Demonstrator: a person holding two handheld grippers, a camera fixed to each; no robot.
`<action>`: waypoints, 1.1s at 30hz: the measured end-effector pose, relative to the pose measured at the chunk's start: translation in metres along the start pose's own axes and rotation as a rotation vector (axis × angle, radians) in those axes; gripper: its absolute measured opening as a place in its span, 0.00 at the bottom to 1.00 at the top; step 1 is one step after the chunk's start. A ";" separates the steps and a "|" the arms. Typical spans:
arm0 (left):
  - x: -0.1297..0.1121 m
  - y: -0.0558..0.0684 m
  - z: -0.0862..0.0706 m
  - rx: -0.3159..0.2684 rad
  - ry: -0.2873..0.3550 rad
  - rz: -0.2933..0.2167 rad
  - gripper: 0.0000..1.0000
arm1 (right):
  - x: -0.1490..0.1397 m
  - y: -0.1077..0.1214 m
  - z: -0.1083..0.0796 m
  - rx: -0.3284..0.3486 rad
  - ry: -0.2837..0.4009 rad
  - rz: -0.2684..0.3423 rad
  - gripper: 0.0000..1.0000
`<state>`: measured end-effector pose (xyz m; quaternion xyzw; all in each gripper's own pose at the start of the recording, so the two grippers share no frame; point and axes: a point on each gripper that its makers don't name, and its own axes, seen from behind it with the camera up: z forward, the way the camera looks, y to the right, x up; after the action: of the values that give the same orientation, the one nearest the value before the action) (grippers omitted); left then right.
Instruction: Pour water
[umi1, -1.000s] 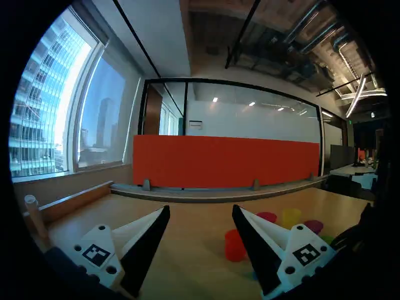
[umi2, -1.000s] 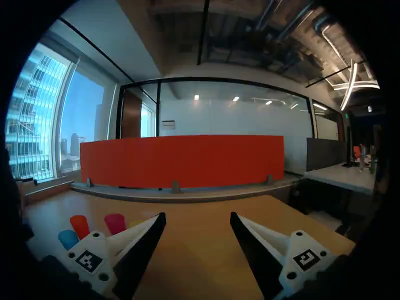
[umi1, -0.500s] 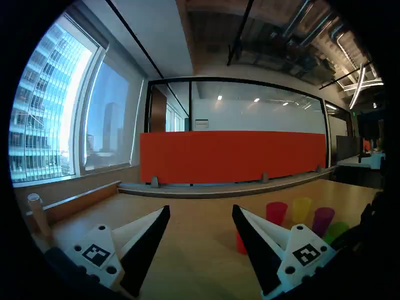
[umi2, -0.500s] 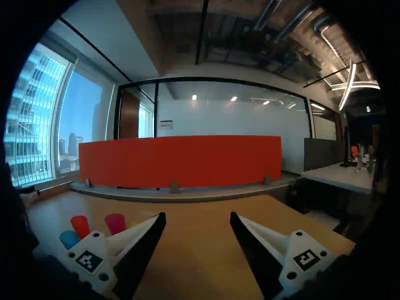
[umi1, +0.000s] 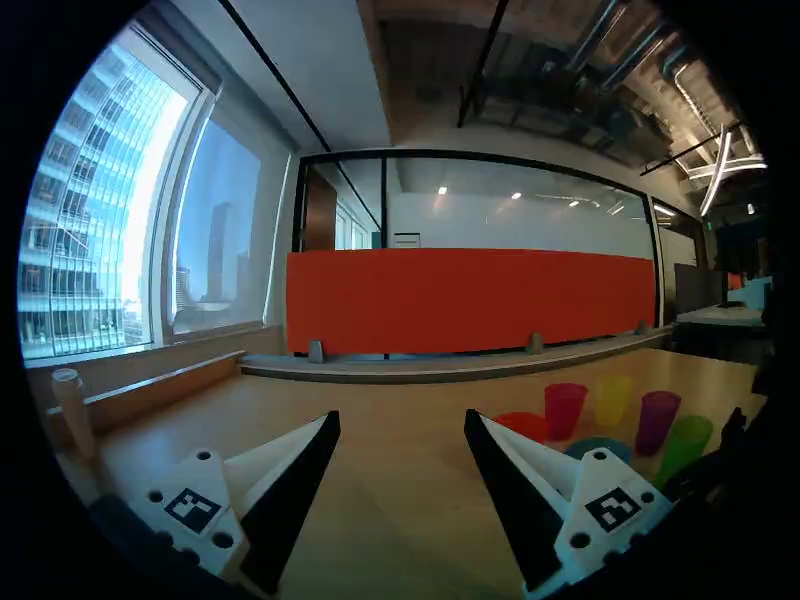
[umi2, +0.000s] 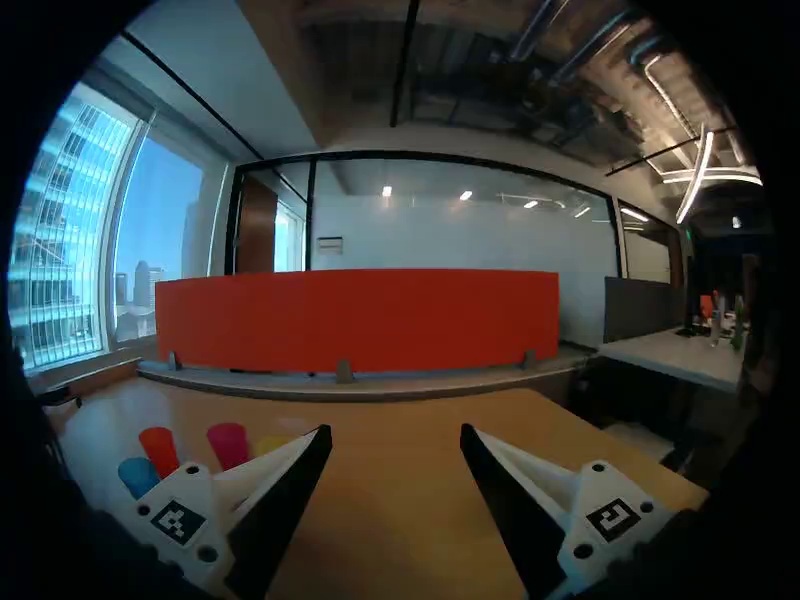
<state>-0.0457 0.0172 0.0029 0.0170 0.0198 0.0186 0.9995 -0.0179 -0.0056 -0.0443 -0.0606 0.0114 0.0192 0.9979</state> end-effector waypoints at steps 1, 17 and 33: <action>-0.001 -0.001 0.000 0.002 0.000 0.000 0.92 | 0.000 0.000 0.000 -0.002 0.000 -0.003 1.00; -0.020 -0.009 0.002 0.009 -0.023 -0.023 0.92 | 0.003 -0.003 0.001 -0.008 -0.002 -0.014 0.99; -0.024 -0.010 0.003 0.007 -0.030 -0.008 0.92 | 0.002 0.001 0.001 -0.018 -0.004 -0.010 1.00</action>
<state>-0.0687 0.0066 0.0069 0.0210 0.0047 0.0140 0.9997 -0.0155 -0.0041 -0.0434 -0.0694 0.0092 0.0147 0.9974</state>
